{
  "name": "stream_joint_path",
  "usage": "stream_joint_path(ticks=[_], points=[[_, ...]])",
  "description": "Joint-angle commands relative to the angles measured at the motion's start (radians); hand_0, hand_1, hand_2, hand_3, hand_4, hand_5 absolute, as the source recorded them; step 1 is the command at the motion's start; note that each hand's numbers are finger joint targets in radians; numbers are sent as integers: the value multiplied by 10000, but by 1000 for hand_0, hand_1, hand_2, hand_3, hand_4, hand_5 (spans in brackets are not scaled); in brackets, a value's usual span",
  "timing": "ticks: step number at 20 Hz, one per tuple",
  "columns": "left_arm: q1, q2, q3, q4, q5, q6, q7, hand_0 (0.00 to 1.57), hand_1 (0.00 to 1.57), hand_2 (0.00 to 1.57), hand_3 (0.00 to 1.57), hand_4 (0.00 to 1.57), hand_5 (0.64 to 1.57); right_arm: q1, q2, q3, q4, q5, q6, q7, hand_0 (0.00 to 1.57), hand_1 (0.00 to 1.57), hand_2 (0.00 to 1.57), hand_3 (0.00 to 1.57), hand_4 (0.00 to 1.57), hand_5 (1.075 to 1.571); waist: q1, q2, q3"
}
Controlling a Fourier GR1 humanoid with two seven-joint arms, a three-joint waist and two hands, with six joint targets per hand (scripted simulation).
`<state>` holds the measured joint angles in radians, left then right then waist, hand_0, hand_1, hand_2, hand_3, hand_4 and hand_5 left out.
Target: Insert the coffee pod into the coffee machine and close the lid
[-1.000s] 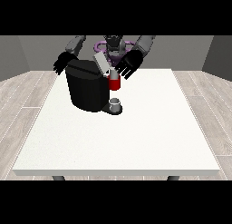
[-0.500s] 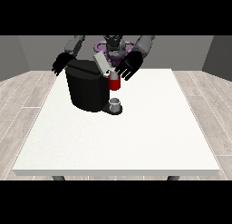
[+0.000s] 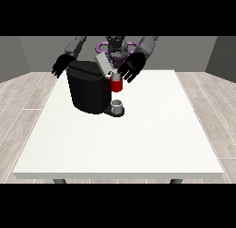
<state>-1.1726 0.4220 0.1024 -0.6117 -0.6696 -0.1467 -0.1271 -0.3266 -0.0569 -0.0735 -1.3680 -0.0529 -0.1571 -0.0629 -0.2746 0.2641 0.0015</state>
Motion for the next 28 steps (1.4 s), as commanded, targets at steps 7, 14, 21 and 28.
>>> stream_joint_path(ticks=[7, 14, 21, 28], points=[[87, 222, -45, -36, -238, -15, -314, 1073, 1073, 1125, 967, 364, 1571, -14, -135, -189, 169, -130, 98, -48, 0, 0, 0, 0, 463, 1571, 185, 21, -13], [127, 105, -564, -25, -724, -243, -559, 0, 0, 0, 0, 0, 1571, 172, 427, 219, 186, 264, -335, -708, 0, 0, 0, 0, 411, 1571, 96, 152, -11], [478, 398, -483, 147, -837, -498, -709, 0, 0, 0, 0, 0, 1571, 424, 28, 131, -78, 231, -194, 9, 0, 0, 0, 0, 348, 1571, 27, -301, -15], [557, -337, -594, -336, -833, -536, -392, 0, 0, 0, 0, 0, 1571, 217, -171, -382, 884, 33, -155, -516, 0, 0, 0, 0, 416, 1571, 680, -568, -12]])
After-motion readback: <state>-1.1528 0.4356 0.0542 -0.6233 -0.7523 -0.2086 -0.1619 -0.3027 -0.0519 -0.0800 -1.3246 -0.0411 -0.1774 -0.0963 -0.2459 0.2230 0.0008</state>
